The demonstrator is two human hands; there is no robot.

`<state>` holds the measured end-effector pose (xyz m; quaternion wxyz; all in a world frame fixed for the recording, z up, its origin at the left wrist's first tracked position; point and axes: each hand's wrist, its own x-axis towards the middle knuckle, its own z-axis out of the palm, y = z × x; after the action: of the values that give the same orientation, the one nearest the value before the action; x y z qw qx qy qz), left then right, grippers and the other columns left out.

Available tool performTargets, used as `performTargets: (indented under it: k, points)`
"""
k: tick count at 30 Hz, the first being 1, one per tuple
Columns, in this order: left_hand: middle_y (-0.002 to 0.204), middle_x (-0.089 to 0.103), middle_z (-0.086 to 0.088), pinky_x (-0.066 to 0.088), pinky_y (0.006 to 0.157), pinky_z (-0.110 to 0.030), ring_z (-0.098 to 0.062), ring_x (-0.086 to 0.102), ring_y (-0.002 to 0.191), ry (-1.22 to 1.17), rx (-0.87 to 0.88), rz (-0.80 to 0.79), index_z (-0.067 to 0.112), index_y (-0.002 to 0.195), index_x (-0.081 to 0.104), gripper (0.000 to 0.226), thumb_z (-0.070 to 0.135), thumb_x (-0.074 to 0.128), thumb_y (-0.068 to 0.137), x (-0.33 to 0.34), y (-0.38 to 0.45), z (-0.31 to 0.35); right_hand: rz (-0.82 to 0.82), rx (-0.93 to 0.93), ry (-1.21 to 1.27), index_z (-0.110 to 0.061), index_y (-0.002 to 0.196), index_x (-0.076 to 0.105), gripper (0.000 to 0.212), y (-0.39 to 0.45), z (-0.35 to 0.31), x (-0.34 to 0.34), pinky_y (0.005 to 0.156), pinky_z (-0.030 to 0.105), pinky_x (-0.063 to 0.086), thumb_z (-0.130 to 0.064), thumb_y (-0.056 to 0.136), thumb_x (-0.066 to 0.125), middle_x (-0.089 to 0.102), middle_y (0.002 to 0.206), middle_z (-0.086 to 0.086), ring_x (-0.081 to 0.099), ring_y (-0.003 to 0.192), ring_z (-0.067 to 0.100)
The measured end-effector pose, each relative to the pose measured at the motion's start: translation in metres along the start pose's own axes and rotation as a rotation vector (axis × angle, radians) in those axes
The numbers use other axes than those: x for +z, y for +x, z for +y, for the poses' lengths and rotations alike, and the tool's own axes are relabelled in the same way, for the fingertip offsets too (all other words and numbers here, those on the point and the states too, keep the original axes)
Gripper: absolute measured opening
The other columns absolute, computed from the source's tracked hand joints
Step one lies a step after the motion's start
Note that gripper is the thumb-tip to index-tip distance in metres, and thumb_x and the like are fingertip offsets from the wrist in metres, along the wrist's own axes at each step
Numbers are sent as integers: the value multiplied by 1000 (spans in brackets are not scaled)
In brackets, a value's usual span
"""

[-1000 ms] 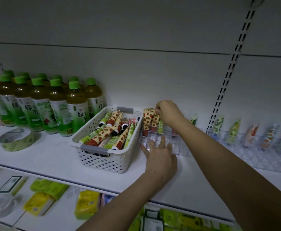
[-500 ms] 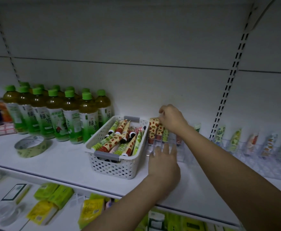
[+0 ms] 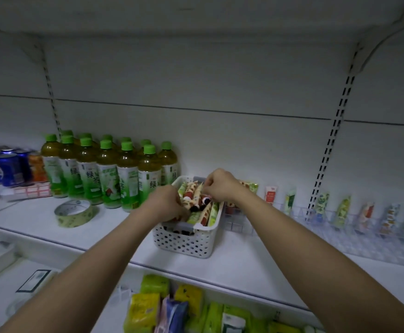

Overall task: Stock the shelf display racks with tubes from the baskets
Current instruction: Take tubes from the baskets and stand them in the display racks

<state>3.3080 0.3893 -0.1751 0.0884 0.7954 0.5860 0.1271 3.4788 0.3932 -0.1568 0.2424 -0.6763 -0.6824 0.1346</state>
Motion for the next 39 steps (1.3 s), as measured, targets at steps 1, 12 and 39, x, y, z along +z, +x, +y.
performTargets:
  k: [1,12,39]
  points:
    - [76,70,-3,48,59,-26,-16,64,71,15,-1,-9,13,81,75,27,39,77,77,3,1,1,9,35,17,5,92,71,20,3,-2,5,76,39,55,-13,90,61,70,89,20,68,87,33]
    - [60,47,3,37,49,-27,-17,50,58,-19,7,154,19,61,45,31,25,62,86,24,9,3,140,248,73,-11,90,54,20,47,-6,49,65,31,43,-22,84,70,63,95,11,62,88,29]
    - [104,64,-16,59,62,-34,-25,73,77,-1125,257,104,30,127,53,61,12,80,76,-47,-1,43,93,48,855,-7,97,62,36,-54,29,-87,43,24,27,-41,100,50,54,74,7,37,48,11]
